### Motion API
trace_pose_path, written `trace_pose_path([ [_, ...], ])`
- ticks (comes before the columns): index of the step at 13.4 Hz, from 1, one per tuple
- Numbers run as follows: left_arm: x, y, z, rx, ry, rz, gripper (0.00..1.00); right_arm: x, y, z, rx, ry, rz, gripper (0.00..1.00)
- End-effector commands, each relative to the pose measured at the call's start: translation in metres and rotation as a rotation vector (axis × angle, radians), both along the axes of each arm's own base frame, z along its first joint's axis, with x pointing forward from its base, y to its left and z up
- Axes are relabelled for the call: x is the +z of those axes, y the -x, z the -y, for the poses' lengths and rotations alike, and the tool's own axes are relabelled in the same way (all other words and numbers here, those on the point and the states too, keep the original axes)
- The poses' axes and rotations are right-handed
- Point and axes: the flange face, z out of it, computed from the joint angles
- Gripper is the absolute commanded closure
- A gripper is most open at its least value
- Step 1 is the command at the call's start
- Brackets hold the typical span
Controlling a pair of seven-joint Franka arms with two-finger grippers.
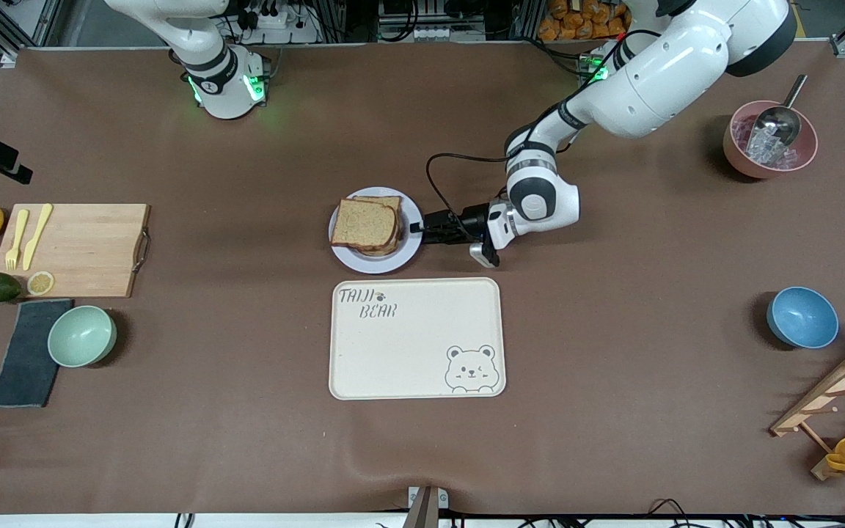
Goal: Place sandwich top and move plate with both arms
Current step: 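Grasp the white plate rim with the left gripper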
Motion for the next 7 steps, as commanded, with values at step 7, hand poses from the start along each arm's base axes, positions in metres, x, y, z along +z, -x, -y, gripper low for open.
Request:
trace_pose_path([
  [7, -0.0149, 0.0069, 0.0022, -0.007, 0.064, 0.041, 0.36, 0.0058, -0.0017, -0.0068, 0.050, 0.056, -0.005, 0.00],
])
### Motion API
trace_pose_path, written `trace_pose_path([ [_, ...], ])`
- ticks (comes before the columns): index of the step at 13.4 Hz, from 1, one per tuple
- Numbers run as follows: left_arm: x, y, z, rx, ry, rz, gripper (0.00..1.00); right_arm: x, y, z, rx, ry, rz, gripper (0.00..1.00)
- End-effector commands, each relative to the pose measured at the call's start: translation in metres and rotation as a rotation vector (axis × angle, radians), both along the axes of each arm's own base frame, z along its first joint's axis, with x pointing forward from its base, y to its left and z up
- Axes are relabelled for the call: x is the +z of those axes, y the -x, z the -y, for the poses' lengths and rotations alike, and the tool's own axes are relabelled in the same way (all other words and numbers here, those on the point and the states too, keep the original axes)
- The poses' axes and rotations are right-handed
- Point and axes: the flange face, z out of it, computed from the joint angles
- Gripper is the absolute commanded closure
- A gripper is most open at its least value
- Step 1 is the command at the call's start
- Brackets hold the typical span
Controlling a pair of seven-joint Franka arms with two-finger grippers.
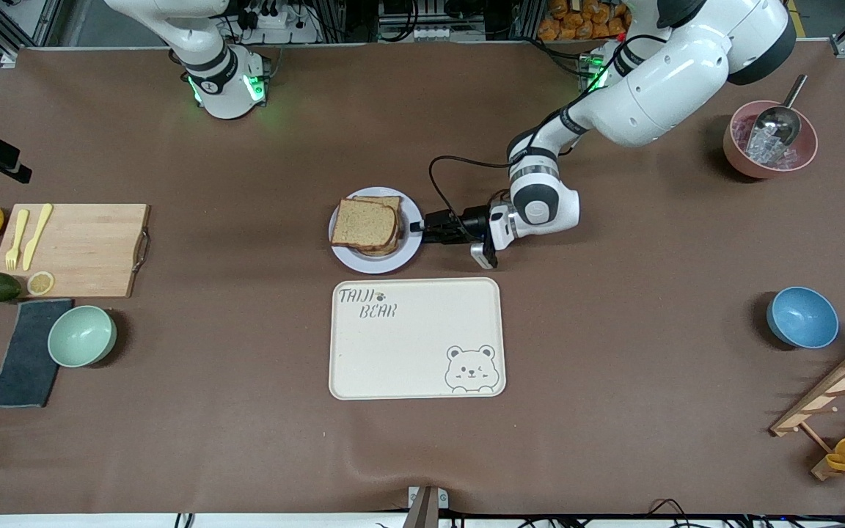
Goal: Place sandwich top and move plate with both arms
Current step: 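Grasp the white plate rim with the left gripper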
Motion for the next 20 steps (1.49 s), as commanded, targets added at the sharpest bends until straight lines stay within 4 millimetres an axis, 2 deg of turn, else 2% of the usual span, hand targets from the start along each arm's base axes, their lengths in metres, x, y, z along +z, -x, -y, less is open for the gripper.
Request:
trace_pose_path([
  [1, -0.008, 0.005, 0.001, 0.010, 0.018, 0.015, 0.38, 0.005, -0.001, 0.000, 0.013, 0.016, -0.002, 0.00],
  [7, -0.019, 0.010, 0.002, 0.000, 0.028, 0.026, 0.51, 0.004, -0.001, -0.001, 0.011, 0.014, -0.003, 0.00],
  [9, -0.022, 0.012, 0.004, -0.011, 0.048, 0.050, 0.62, 0.004, -0.002, 0.000, 0.011, 0.017, -0.005, 0.00],
  [12, -0.028, 0.016, 0.005, -0.022, 0.044, 0.062, 0.69, 0.004, -0.002, 0.001, 0.009, 0.018, -0.001, 0.00],
  [15, -0.038, 0.019, 0.003, -0.030, 0.041, 0.088, 0.92, 0.003, -0.003, 0.000, 0.011, 0.019, 0.001, 0.00],
  [17, -0.042, 0.021, 0.003, -0.041, 0.050, 0.119, 1.00, 0.004, -0.003, 0.002, 0.008, 0.020, 0.004, 0.00],
  [20, -0.045, 0.021, 0.003, -0.047, 0.062, 0.147, 1.00, 0.005, -0.002, 0.003, 0.006, 0.026, 0.004, 0.00],
])
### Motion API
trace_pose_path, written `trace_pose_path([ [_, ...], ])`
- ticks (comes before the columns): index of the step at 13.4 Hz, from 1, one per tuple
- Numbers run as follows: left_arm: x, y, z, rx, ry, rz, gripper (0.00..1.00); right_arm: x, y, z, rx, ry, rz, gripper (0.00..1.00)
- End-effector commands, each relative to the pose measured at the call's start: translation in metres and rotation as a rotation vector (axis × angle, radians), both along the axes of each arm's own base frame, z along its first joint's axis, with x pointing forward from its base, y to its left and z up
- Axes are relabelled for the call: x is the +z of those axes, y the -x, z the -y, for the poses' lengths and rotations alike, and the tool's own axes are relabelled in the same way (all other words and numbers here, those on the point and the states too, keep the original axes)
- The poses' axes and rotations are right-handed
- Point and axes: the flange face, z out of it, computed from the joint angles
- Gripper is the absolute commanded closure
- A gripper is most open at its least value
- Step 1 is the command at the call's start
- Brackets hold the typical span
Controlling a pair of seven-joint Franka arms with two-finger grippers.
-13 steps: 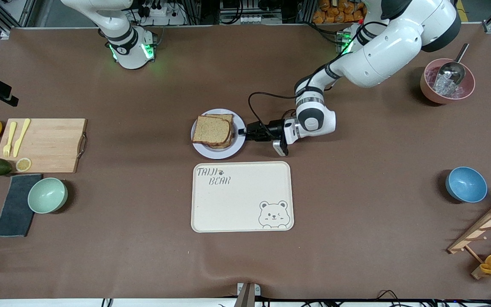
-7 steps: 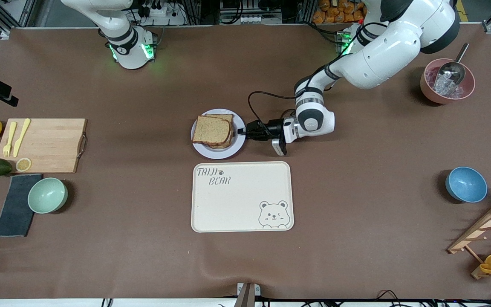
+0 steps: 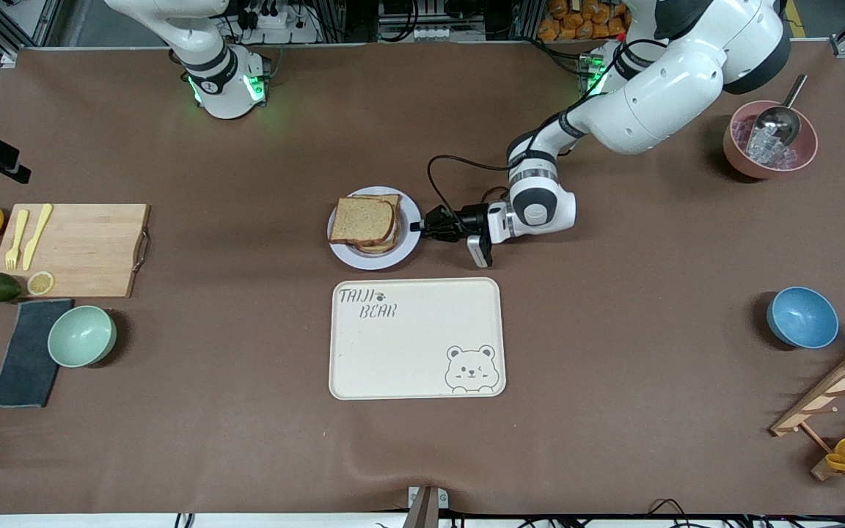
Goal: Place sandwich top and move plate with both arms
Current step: 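Grasp the white plate rim with the left gripper, then slide the plate with the left gripper onto the bear tray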
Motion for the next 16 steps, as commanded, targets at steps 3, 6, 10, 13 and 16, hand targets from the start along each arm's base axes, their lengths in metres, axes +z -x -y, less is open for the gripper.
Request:
trace_pose_path([
  [3, -0.025, 0.005, -0.003, 0.025, 0.025, 0.010, 1.00, 0.004, -0.003, -0.001, 0.010, 0.013, 0.003, 0.00],
  [6, -0.020, 0.004, -0.003, 0.061, 0.068, -0.011, 1.00, 0.004, -0.003, -0.001, 0.012, 0.014, 0.003, 0.00],
  [10, -0.008, 0.007, 0.011, 0.124, 0.100, -0.061, 1.00, 0.005, -0.003, 0.000, 0.009, 0.016, 0.006, 0.00],
  [13, 0.005, 0.005, 0.015, 0.139, 0.121, -0.079, 1.00, 0.005, -0.003, 0.001, 0.007, 0.016, 0.006, 0.00],
  [16, 0.016, -0.001, 0.015, 0.150, 0.141, -0.076, 1.00, 0.004, -0.005, -0.003, 0.014, 0.011, 0.010, 0.00],
])
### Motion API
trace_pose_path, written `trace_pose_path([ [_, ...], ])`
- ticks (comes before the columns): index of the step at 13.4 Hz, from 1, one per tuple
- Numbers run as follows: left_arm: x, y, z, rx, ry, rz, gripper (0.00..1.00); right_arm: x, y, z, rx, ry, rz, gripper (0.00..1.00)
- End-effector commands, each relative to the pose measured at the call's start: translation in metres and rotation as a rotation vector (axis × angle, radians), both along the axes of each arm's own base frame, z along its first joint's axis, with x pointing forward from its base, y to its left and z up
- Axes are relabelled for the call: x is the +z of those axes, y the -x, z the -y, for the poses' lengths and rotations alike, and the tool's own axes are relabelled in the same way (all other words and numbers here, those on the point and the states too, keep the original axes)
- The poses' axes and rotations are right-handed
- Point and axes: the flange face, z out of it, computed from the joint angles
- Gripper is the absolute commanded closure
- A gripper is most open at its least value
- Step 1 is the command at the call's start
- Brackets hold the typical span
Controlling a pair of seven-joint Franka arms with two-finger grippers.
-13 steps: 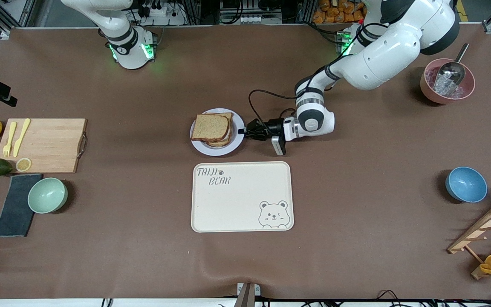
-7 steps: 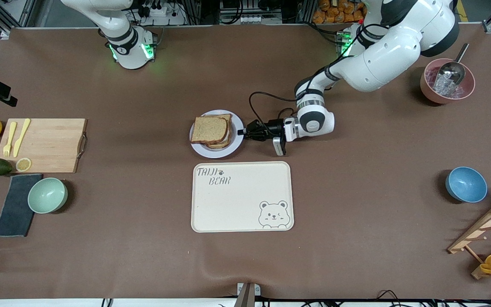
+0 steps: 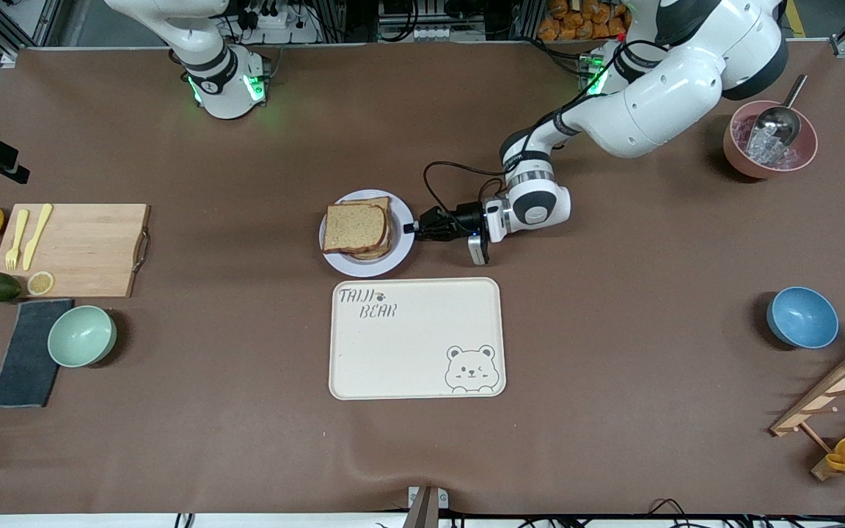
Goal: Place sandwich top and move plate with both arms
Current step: 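Slide the plate with the left gripper onto the bear tray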
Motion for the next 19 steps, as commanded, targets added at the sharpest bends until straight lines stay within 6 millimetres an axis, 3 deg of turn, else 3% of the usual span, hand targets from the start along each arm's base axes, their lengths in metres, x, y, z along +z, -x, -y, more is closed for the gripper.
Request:
trace_pose_path([
  [1, 0.018, -0.009, 0.003, 0.043, 0.056, -0.003, 1.00, -0.001, -0.008, -0.004, 0.016, 0.008, 0.006, 0.00],
  [4, 0.038, -0.022, -0.004, 0.072, 0.071, 0.001, 1.00, -0.001, -0.009, -0.008, 0.024, 0.008, 0.006, 0.00],
  [7, 0.060, -0.053, -0.024, 0.140, 0.114, -0.012, 1.00, -0.001, -0.008, -0.005, 0.019, 0.011, 0.004, 0.00],
  [14, 0.078, -0.114, -0.060, 0.227, 0.118, 0.014, 1.00, -0.001, -0.008, -0.004, 0.016, 0.013, 0.004, 0.00],
  [19, 0.074, -0.154, -0.120, 0.227, 0.090, 0.007, 1.00, -0.001, -0.008, -0.005, 0.019, 0.011, 0.004, 0.00],
])
